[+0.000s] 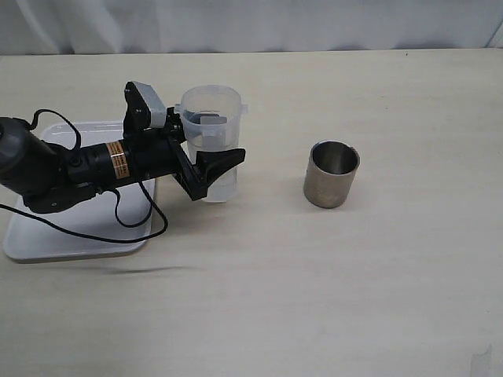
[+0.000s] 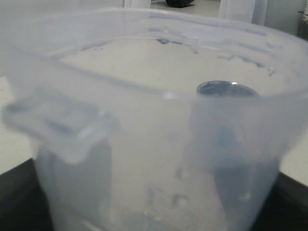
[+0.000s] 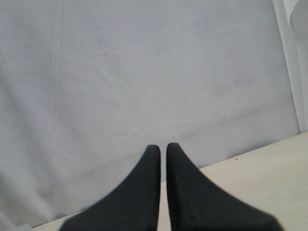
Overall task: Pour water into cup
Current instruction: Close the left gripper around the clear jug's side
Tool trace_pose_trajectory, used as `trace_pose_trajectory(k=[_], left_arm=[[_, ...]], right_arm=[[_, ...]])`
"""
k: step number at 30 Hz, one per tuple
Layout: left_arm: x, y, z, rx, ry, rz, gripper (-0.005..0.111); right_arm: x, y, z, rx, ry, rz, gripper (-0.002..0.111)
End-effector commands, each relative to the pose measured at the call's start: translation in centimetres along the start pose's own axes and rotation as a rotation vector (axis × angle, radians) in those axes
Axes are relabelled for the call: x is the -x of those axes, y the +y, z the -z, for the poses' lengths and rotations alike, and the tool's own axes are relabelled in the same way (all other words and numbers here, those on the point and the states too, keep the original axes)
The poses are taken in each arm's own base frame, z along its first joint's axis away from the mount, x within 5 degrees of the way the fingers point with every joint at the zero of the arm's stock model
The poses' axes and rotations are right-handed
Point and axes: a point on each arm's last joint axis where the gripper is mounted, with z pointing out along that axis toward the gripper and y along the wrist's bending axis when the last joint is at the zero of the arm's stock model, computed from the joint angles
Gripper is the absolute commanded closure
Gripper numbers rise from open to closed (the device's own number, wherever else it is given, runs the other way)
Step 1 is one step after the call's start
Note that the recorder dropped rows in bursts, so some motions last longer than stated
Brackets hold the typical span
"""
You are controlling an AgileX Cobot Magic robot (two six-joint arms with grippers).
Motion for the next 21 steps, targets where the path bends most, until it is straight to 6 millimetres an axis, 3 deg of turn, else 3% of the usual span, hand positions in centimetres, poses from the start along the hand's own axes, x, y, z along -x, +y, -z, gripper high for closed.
trace_pose_trajectory(k=[1, 6, 15, 18, 21], left_arm=[[0.13, -0.22, -0.25, -0.016, -0.014, 0.003, 0.080], [-0.28, -0.43, -0.24, -0.039, 0.030, -0.012, 0.106], [-0.34, -0.43, -0.24, -0.040, 0.037, -0.016, 0.107], [-0.34, -0.43, -0.24, -0.040, 0.037, -0.016, 0.107], [-0.34, -0.43, -0.24, -0.040, 0.037, -0.016, 0.107]], right_arm=[[-0.07, 0.01, 0.04, 0.004, 0.005, 0.020, 0.104], [-0.07, 0.01, 0.04, 0.004, 0.005, 0.024, 0.104], [0.01, 0.02, 0.04, 0.004, -0.005, 0.104, 0.103], [0.04, 0.05, 0.04, 0.007, -0.008, 0.141, 0.093], [0.24, 0.09, 0.05, 0.009, -0.031, 0.156, 0.073]])
